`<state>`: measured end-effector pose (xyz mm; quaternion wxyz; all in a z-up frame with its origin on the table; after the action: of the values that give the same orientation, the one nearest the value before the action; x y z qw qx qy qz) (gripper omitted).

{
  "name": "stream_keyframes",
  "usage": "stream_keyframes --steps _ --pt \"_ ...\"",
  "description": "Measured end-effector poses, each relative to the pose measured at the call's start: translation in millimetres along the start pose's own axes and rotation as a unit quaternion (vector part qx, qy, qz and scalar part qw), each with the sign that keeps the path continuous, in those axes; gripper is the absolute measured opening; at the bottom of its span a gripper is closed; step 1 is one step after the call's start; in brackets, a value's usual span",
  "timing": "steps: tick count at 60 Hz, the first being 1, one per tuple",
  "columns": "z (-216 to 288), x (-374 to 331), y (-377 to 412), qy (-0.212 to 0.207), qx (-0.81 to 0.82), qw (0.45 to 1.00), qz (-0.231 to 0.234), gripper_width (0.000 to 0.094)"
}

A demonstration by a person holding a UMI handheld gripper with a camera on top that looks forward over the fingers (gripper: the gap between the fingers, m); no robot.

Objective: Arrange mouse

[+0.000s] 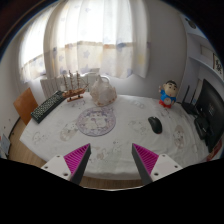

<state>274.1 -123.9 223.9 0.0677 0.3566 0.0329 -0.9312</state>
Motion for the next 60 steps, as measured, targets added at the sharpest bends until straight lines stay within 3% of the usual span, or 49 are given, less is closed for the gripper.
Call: stream_keyframes --steps 28,39,60 --pt "-27.4 19.8 -138.4 -0.007 0.036 0.996 -0.082 0.0855" --pt "-31.0 43.5 -178.8 -0.014 0.045 0.994 -0.094 0.0855" --pt "-21.0 139.8 -239.4 -0.063 0.044 0.992 -0.099 0.0856"
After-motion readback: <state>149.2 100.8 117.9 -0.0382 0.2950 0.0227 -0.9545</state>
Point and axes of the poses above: the point between the fingertips, and its own axes, seen from behind it with the camera up: y to the left, z up, x forward, the way the camera looks, the point moved 10 cm from there along -x, backward, against the way the camera looks, and after that the axes turned 2 degrees about z, right-handed, at the moved point
